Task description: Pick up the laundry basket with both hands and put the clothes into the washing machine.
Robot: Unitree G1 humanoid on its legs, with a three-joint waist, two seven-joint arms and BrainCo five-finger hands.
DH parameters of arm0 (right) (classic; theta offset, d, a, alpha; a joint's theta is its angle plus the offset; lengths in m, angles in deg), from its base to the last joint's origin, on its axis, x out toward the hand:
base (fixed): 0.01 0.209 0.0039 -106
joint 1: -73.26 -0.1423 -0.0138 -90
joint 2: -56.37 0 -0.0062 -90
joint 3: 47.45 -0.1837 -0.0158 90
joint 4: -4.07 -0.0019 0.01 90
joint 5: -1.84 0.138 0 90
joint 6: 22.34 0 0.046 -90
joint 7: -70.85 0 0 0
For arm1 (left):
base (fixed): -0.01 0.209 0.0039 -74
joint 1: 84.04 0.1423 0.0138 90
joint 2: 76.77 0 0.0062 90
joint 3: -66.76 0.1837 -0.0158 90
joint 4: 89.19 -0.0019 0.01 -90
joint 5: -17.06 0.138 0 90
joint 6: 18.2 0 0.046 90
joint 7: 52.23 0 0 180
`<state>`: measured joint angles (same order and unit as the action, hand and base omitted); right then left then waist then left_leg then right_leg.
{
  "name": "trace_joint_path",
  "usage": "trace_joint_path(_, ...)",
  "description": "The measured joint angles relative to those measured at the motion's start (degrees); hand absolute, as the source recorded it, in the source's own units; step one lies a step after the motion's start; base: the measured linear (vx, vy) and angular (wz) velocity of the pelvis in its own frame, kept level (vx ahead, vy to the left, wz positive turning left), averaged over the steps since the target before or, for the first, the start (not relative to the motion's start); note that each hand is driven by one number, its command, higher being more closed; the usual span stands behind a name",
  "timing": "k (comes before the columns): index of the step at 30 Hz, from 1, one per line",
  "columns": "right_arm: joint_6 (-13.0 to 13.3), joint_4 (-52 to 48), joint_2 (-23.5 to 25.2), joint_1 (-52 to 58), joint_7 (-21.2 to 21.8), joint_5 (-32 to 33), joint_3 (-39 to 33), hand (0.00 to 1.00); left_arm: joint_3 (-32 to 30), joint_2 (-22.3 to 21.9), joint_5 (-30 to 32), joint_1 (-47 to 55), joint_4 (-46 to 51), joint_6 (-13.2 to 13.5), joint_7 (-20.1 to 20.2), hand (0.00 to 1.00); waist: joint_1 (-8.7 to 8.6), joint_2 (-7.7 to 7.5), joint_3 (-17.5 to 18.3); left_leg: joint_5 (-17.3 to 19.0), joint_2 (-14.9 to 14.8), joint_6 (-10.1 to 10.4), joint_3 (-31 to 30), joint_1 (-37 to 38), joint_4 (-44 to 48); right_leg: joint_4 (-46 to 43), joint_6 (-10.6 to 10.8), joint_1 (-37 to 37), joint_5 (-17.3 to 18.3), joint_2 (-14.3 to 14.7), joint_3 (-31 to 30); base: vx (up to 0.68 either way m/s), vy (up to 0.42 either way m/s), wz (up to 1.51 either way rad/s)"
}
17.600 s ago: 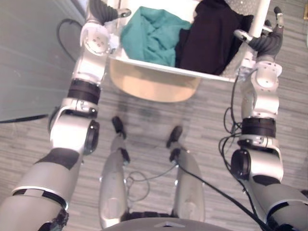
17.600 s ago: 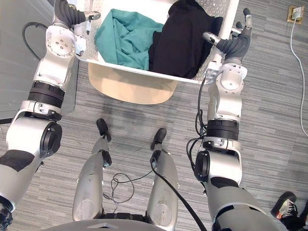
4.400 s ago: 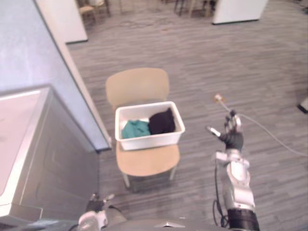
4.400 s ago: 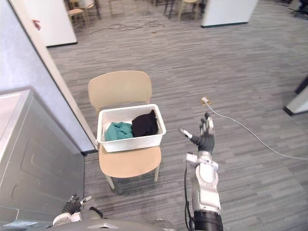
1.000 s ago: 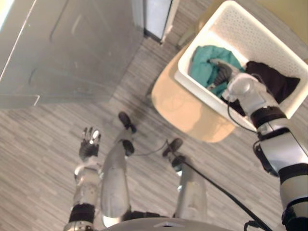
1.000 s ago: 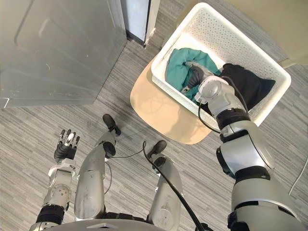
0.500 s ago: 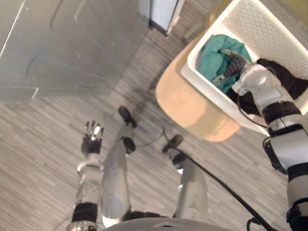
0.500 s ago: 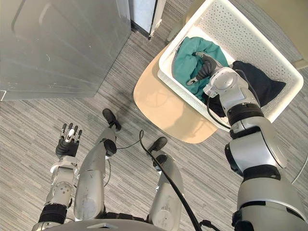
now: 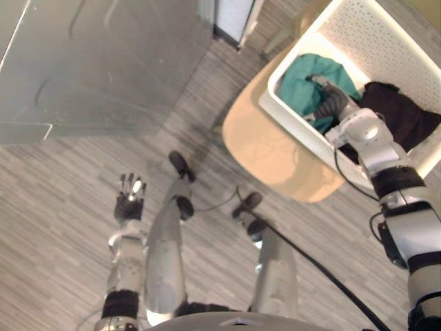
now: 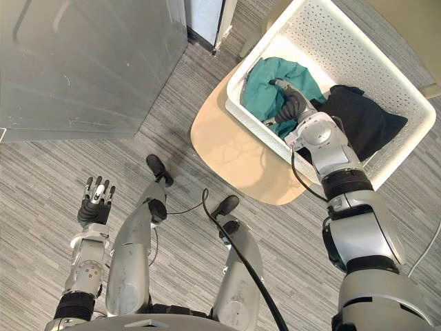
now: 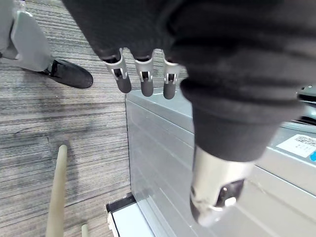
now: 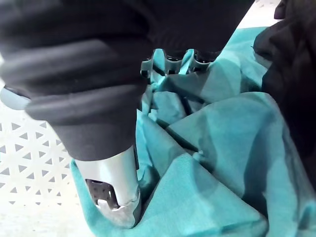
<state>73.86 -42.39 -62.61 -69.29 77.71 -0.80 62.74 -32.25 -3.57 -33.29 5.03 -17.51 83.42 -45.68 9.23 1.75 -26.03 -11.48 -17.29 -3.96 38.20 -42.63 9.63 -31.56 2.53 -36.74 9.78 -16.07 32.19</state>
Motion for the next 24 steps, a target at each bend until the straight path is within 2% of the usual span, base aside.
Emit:
trace_joint_path(6,-0.34,0.24,0.16,-0.05,0.21,0.0,-1.77,0.0,-0.07,0.04,1.11,0.0,0.1,0.15,-0.01,0.0,0.56,0.01,0.02,-0.59,0.05,0.08,-0.16,-0.47,-0.29,-1.43,-0.51,-1.0,0.46,-0.34,0.02,-0.01,-0.064,0.02)
trace_joint_path(24,-0.23,0.62,0.53,0.2,0.22,0.15,-2.53,0.0,-0.03,0.16,1.2,0.0,0.39,0.15,0.0,0.0,0.58,0.05,0.12,-1.05,0.38,0.19,-0.14,-0.44,-0.91,-1.95,-0.69,-1.21,0.7,-0.68,0.18,-0.01,-0.057,0.01)
